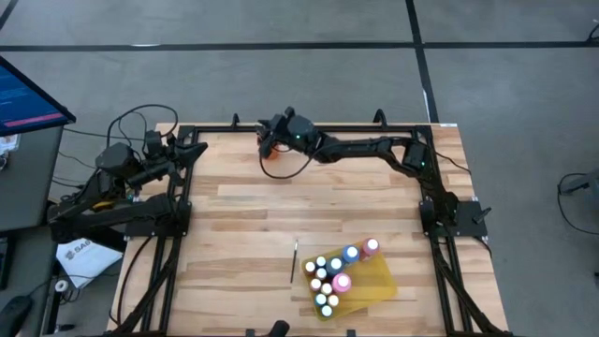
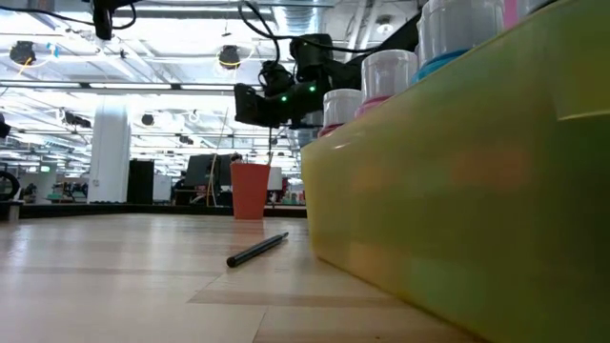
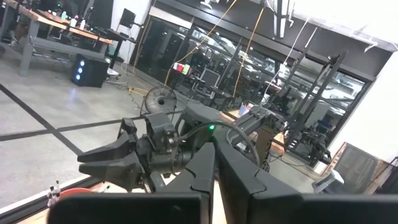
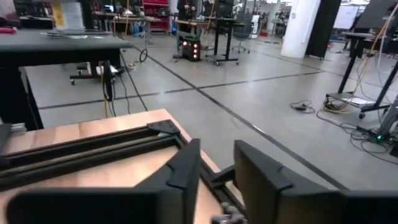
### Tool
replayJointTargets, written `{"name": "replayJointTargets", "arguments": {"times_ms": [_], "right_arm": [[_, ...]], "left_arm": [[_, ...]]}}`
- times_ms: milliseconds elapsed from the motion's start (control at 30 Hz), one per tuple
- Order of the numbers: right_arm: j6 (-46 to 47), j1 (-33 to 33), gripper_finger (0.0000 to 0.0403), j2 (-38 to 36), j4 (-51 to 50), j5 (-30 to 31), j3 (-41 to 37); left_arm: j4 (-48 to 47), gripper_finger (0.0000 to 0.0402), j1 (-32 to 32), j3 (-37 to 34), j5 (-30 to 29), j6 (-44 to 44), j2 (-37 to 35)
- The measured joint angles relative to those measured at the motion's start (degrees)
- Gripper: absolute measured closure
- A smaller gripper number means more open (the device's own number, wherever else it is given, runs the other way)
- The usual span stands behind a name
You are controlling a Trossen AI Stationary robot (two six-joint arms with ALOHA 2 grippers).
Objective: Pick & Place Paint Supplies
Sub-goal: Put the black paint brush into the orange cup
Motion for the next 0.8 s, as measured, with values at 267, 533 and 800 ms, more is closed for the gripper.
{"name": "replayJointTargets", "arguments": {"times_ms": [267,533,800], "right_arm": [[10.24,3.96,0.0226,-11.55,-23.86,0.02,2.03],[41.12,14.41,0.0232,-17.60,-61.85,1.51,8.44],[58.43,25.50,0.0263,-12.45,-70.10,1.43,8.63]], "left_arm": [[-0.21,0.0342,0.00,0.00,0.02,-0.24,0.00],[-0.21,0.0306,0.00,0.00,0.04,-0.29,0.00],[-0.19,0.0289,0.00,0.00,0.35,-1.66,0.00]]}}
